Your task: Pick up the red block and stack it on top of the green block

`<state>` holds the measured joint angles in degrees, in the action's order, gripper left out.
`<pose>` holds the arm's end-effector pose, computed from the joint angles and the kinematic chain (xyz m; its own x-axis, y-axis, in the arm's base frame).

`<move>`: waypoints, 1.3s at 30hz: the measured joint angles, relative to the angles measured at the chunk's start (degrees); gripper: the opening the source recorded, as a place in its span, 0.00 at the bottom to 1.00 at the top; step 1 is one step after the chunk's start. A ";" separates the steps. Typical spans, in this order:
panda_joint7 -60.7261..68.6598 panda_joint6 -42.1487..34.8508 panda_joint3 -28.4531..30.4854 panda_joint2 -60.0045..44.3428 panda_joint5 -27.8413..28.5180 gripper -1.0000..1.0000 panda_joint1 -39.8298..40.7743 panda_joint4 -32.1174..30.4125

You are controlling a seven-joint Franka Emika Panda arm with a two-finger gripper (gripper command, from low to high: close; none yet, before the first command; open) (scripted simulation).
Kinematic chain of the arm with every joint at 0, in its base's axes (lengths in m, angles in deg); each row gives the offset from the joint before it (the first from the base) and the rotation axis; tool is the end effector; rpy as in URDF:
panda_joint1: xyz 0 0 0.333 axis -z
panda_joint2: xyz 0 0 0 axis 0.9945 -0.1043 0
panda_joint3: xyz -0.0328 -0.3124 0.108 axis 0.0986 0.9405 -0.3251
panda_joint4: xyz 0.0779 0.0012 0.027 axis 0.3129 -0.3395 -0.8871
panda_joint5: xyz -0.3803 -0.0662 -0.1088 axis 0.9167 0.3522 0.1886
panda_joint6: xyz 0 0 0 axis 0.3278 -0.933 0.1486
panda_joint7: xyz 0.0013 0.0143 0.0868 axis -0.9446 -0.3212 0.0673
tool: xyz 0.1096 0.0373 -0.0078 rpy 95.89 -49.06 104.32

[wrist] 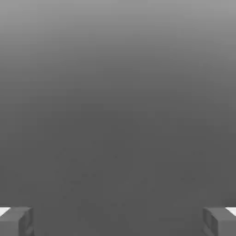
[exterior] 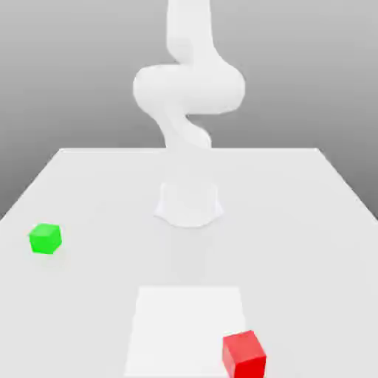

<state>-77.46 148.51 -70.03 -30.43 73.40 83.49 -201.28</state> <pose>0.3842 0.0063 0.6812 0.5343 -0.7004 0.4732 -0.5198 -0.7137 -0.4695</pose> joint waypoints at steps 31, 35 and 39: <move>4.75 27.07 -2.34 -63.96 3.06 0.00 -6.05 -4.95; 4.71 27.06 -2.36 -63.95 3.09 0.00 -6.04 -4.95; 4.75 25.85 -2.60 -62.49 3.00 0.00 -5.83 -5.20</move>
<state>-72.71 174.35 -72.62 -92.91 76.40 77.66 -206.48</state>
